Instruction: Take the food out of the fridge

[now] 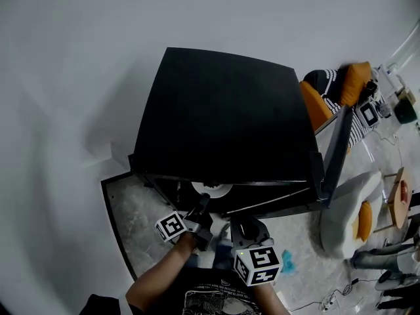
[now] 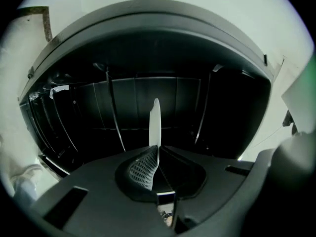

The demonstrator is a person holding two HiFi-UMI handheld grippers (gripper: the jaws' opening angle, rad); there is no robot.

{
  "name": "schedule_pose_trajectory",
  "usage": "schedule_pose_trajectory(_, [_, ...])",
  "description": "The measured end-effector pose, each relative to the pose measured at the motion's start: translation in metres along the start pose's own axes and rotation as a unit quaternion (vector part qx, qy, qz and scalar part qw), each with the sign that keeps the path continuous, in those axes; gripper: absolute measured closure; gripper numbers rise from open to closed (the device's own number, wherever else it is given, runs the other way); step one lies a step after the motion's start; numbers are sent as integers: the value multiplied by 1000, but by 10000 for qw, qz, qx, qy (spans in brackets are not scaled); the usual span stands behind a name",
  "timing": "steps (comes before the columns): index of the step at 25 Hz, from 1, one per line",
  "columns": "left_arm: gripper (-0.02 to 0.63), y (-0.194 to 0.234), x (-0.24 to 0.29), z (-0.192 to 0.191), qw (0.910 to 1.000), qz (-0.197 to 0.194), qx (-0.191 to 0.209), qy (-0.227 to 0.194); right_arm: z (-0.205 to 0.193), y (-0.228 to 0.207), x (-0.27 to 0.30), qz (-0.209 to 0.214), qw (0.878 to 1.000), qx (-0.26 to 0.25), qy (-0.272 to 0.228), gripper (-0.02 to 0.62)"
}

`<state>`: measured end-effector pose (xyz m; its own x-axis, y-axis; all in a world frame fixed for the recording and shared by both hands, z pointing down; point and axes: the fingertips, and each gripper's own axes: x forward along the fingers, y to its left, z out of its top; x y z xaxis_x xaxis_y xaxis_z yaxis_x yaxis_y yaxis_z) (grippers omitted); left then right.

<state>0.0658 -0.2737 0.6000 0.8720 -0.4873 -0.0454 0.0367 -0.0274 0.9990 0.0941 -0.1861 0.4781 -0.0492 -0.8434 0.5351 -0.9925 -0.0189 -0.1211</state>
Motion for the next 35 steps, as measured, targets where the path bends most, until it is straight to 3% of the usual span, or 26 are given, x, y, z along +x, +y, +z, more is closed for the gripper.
schedule_pose_trajectory(3, [586,-24,-5,-4,9987,-369,-345,-12,-2,7,-5,-69,9999,86,-30,572])
schedule_pose_trajectory(12, [586,-53,-23,-12,9985,-394,-389,37,-3,7,-15,-206,9995,232,-99,572])
schedule_pose_trajectory(35, [586,-129,-104,-92,9949,-679,114,-742,-45,14,-106,539,9977,71,-412,572])
